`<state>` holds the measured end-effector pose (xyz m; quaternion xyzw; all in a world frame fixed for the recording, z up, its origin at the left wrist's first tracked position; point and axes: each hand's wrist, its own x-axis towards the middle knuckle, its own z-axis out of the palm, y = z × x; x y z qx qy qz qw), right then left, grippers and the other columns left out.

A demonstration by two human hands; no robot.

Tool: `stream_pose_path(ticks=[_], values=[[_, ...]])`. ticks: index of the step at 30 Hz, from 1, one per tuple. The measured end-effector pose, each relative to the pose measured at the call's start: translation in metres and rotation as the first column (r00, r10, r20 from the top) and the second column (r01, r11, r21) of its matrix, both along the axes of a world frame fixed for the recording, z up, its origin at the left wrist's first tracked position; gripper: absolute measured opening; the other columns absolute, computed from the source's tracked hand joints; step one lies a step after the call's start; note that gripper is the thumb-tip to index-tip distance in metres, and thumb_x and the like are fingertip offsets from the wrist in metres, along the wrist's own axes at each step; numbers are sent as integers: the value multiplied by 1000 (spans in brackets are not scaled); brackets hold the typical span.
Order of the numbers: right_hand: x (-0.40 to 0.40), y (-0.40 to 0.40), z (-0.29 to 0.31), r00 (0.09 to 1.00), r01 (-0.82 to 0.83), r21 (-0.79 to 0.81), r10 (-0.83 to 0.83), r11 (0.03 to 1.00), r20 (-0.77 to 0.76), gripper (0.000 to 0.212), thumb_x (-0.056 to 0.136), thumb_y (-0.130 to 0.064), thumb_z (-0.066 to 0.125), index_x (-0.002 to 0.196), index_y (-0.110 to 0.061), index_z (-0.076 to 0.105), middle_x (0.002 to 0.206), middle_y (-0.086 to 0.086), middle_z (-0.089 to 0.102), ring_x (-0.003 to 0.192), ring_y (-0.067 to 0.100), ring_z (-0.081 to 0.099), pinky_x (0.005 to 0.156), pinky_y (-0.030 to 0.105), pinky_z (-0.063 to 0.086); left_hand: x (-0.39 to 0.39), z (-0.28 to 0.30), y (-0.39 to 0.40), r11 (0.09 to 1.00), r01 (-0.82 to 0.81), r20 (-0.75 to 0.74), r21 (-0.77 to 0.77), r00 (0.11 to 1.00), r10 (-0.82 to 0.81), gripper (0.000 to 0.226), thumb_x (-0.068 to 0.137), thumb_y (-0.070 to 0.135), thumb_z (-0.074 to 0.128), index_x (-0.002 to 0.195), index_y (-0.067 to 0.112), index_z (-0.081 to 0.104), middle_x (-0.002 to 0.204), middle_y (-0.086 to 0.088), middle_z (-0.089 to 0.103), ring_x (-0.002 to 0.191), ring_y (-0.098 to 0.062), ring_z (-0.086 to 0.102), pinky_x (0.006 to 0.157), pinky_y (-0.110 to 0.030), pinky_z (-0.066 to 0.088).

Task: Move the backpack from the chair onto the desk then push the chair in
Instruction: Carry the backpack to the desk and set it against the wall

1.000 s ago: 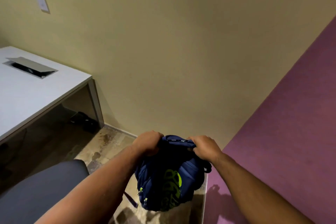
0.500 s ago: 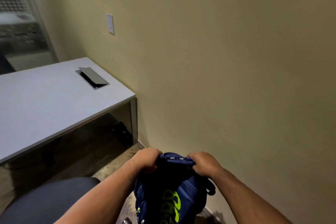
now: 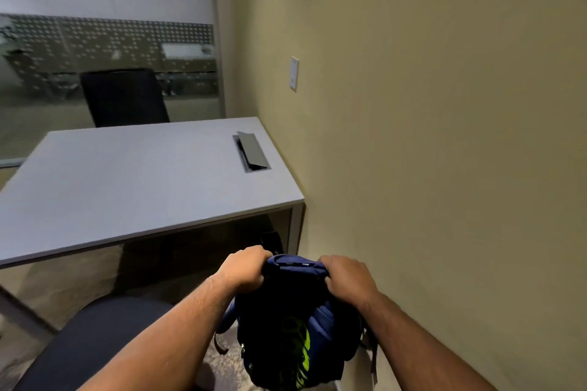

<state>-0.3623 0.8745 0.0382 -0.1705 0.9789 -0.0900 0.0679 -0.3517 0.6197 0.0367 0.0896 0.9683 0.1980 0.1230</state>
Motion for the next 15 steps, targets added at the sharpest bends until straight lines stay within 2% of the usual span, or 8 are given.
stream_pose_path(ticks=[4,8,11,15], values=[[-45,-11,12,993,-36,-42,31,998,-118,20,90,-23,49,106,-26,60,107,3,70,100,33,65,73,37,42,-32,17,-11,992,-123,-145,-2,982,122,28,87,27,61,112,39,63,111,12,66,103,-18,64,84,-39,51],[-89,-23,29,978,-31,-146,0,989,-207,20,90,-24,50,107,-24,59,104,4,72,97,34,65,73,38,43,-76,34,-23,964,-237,-256,121,931,261,23,84,30,59,107,35,60,108,4,72,100,-25,66,78,-38,52],[-126,-36,45,958,-41,-215,-22,976,-284,20,94,-29,52,109,-23,62,101,6,72,94,35,66,73,38,46,-116,51,-34,938,-270,-323,218,887,330,18,87,33,58,106,34,58,107,4,71,97,-25,65,80,-41,53],[-181,-62,76,925,-76,-279,-36,957,-378,24,98,-39,52,110,-23,63,99,7,73,92,36,66,71,40,47,-180,71,-55,906,-238,-434,351,815,383,25,91,33,56,115,38,58,111,6,62,102,-20,62,87,-42,52]])
